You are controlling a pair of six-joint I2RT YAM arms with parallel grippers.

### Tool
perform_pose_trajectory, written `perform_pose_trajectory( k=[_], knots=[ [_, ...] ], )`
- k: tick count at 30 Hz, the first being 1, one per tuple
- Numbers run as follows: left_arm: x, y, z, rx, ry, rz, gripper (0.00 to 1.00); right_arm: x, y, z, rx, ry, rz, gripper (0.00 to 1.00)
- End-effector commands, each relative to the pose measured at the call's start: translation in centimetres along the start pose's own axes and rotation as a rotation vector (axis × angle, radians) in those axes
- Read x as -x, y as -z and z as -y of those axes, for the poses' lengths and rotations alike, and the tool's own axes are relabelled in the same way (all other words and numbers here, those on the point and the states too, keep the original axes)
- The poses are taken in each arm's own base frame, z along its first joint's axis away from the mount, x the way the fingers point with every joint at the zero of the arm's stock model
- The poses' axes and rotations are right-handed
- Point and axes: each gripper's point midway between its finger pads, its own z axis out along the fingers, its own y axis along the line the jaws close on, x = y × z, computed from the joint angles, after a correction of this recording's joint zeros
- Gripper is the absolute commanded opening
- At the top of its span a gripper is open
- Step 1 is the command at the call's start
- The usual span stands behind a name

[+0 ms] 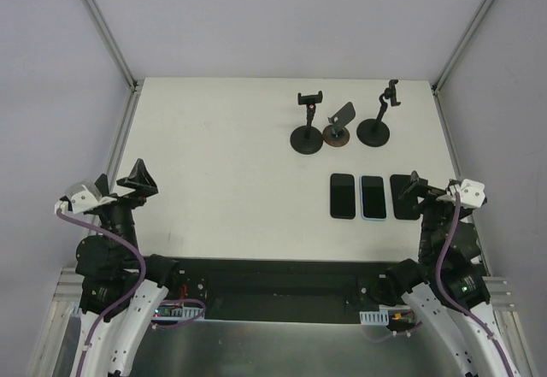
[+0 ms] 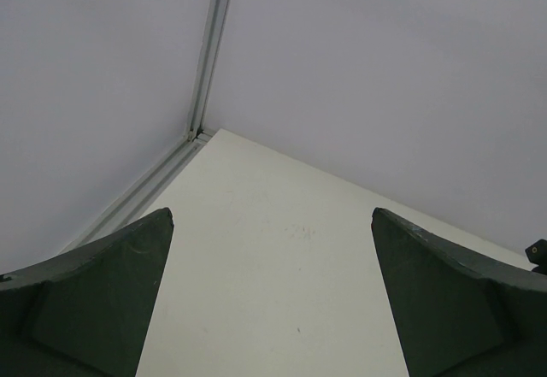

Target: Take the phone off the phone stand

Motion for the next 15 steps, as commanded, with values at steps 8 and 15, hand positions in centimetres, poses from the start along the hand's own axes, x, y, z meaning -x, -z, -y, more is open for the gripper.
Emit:
perform_pose_trajectory(
  k=[8,15],
  knots=[
    [0.1,-1.1,-0.4,0.047,-0.033,0.023,0.99,1.6,-0.5,0.4,-0.033,-0.026,0.098,0.96],
    [-0.3,-1.4,-0.5,0.058,-0.034,0.015,0.99,1.5,-0.7,0.1,-0.027,-0.026,0.099,0.96]
  ],
)
